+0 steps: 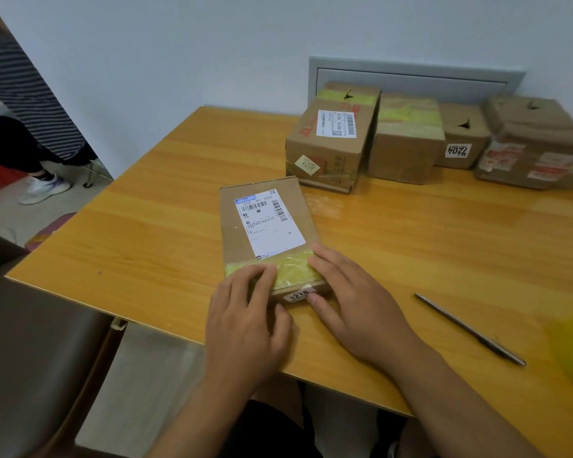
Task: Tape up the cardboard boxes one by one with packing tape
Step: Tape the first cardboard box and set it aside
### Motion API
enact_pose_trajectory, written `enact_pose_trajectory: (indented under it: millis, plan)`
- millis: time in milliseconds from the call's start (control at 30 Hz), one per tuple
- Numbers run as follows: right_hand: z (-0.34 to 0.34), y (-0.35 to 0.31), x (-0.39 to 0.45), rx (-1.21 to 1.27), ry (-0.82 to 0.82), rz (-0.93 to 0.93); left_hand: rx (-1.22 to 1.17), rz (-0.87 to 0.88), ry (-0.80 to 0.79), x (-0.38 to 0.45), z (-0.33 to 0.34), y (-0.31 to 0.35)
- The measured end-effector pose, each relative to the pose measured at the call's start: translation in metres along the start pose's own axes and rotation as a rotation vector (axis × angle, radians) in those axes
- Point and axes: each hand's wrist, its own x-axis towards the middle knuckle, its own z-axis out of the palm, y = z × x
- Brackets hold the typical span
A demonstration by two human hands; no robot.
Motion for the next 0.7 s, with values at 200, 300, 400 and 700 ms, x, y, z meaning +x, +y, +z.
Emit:
enact_pose_trajectory:
  millis: [200,300,400,700]
  plan:
    - [-0.0018,-0.002,-0.0004,0.0,-0.017,0.009,0.007,-0.016,-0.018,0.0013,-0.0004,-0.0004]
    - [-0.0022,-0.0028,-0.0005,0.004,-0.017,0.011,0.048,-0.004,-0.035,0.0004,-0.0005,0.0008]
    - [-0.002,-0.0028,-0.0006,0.006,-0.024,0.015,0.096,-0.003,-0.048,0.001,-0.0008,0.0024]
    - [-0.0045,-0.0054,-0.0004,0.002,-0.041,0.022,0.105,0.003,-0.074,0.0008,-0.0033,0.0029]
